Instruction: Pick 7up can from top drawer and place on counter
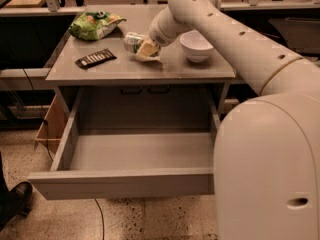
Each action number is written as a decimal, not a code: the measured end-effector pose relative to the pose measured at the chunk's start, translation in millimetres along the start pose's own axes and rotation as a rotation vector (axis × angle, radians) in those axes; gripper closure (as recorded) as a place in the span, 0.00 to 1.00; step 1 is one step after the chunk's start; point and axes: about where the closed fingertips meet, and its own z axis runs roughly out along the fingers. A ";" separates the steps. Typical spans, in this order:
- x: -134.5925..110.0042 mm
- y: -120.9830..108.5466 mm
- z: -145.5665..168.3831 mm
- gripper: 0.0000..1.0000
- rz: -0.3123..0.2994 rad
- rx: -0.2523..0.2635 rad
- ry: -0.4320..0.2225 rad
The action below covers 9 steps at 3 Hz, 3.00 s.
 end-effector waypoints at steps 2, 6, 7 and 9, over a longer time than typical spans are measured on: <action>6.3 -17.6 33.6 0.53 0.019 0.041 0.035; 0.5 -1.9 23.0 0.00 0.002 -0.033 -0.074; 6.9 7.3 -30.6 0.00 -0.028 -0.058 -0.123; 67.2 10.0 -209.3 0.00 -0.087 -0.010 -0.172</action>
Offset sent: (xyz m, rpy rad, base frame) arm 0.0442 -0.0002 -0.0188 -0.0205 -0.0166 -0.0751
